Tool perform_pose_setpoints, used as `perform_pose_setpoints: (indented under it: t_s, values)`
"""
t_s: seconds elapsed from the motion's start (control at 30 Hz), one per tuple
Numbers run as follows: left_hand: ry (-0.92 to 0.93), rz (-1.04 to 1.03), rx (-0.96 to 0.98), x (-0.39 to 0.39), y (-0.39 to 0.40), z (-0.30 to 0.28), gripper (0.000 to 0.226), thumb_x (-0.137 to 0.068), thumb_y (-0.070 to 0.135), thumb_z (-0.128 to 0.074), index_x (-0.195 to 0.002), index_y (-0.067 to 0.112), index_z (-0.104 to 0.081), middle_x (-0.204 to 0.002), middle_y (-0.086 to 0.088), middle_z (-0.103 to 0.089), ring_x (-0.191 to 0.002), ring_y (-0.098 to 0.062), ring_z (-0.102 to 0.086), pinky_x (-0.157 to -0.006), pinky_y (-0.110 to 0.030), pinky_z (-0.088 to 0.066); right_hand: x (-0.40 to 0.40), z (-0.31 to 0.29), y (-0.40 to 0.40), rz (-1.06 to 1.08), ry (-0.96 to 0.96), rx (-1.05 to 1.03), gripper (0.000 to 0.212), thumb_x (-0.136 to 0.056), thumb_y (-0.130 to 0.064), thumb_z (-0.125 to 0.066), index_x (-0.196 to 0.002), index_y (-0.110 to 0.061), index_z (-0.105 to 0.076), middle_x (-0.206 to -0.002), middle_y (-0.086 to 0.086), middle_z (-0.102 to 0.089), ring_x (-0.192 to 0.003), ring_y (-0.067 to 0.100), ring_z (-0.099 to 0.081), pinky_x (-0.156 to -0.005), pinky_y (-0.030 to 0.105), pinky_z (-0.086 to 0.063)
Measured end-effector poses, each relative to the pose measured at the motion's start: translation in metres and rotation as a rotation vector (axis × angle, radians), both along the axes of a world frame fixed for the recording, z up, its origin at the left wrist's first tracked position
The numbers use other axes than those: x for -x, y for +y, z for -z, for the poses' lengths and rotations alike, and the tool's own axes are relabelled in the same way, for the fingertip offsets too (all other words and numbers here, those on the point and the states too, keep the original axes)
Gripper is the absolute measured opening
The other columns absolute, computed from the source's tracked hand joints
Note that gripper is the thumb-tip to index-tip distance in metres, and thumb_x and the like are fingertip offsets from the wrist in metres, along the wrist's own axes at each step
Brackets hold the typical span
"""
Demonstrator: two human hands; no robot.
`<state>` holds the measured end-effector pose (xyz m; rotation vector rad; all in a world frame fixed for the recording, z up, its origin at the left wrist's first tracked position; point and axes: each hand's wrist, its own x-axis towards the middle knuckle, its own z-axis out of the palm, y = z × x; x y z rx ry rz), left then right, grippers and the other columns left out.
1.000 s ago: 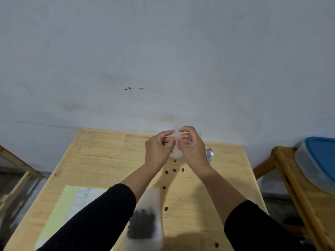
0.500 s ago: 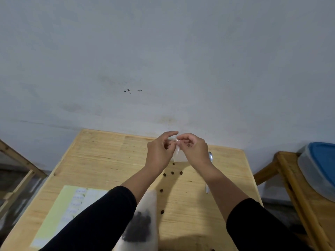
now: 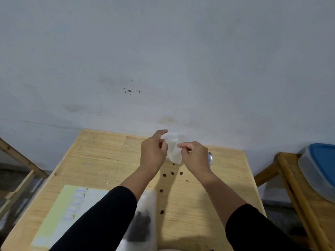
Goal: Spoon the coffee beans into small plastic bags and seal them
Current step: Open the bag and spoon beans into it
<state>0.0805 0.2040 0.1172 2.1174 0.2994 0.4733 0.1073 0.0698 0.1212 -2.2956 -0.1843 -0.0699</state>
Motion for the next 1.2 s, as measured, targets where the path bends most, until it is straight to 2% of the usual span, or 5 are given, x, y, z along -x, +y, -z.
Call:
perform_pose_setpoints:
  t_s: [0.33,0.47,0.6,0.97,1.2]
  values:
    - [-0.051,0.185,0.052,0.012,-0.002,0.0,0.034,-0.084,0.017,-0.066,-0.117,0.024,-0.062,-0.09,0.006,-0.07,-0.078,0.006,-0.062,-0.076,-0.004,-0.046,0.001,-0.01,0.01,-0.075,0.044,-0.037,0.022,-0.085,-0.012,-0.062,-0.106,-0.015,-0.07,-0.071,-0.003,-0.058,-0.063,0.004,-0.05,-0.059,0.003,-0.037]
    - [0.027,0.421,0.031,0.019,0.016,0.006,0.087,-0.066,0.033,-0.082,-0.14,0.03,-0.036,-0.137,0.018,-0.043,-0.124,0.009,-0.038,-0.102,-0.01,-0.032,0.003,-0.012,0.008,-0.111,0.082,-0.062,0.033,-0.085,-0.004,-0.056,-0.113,-0.017,-0.067,-0.063,-0.011,-0.048,-0.062,0.004,-0.046,-0.069,0.016,-0.041]
    - [0.098,0.569,-0.143,0.017,0.023,0.014,0.126,-0.056,0.037,-0.087,-0.147,0.034,0.0,-0.147,0.026,-0.006,-0.135,0.014,-0.004,-0.102,0.001,-0.008,0.01,-0.011,0.012,-0.232,0.117,-0.059,0.035,-0.085,-0.005,-0.056,-0.113,-0.021,-0.068,-0.064,-0.004,-0.05,-0.056,0.005,-0.044,-0.073,0.016,-0.041]
    - [-0.011,0.519,-0.276,0.022,0.017,0.044,0.093,-0.064,0.035,-0.07,-0.144,0.014,-0.028,-0.139,0.001,-0.039,-0.128,-0.009,-0.034,-0.104,-0.007,-0.022,0.012,0.005,-0.002,-0.167,0.168,-0.107,0.033,-0.082,-0.003,-0.057,-0.107,-0.021,-0.071,-0.064,-0.013,-0.056,-0.057,0.002,-0.049,-0.06,0.003,-0.039]
    - [-0.004,0.208,-0.144,0.025,0.012,0.052,0.088,-0.062,0.023,-0.079,-0.139,0.017,-0.036,-0.126,0.002,-0.045,-0.11,-0.005,-0.044,-0.092,-0.01,-0.034,0.004,0.041,-0.049,0.136,0.267,-0.346,0.023,-0.087,-0.017,-0.059,-0.107,-0.023,-0.068,-0.099,-0.003,-0.069,-0.092,0.012,-0.065,-0.083,0.021,-0.047]
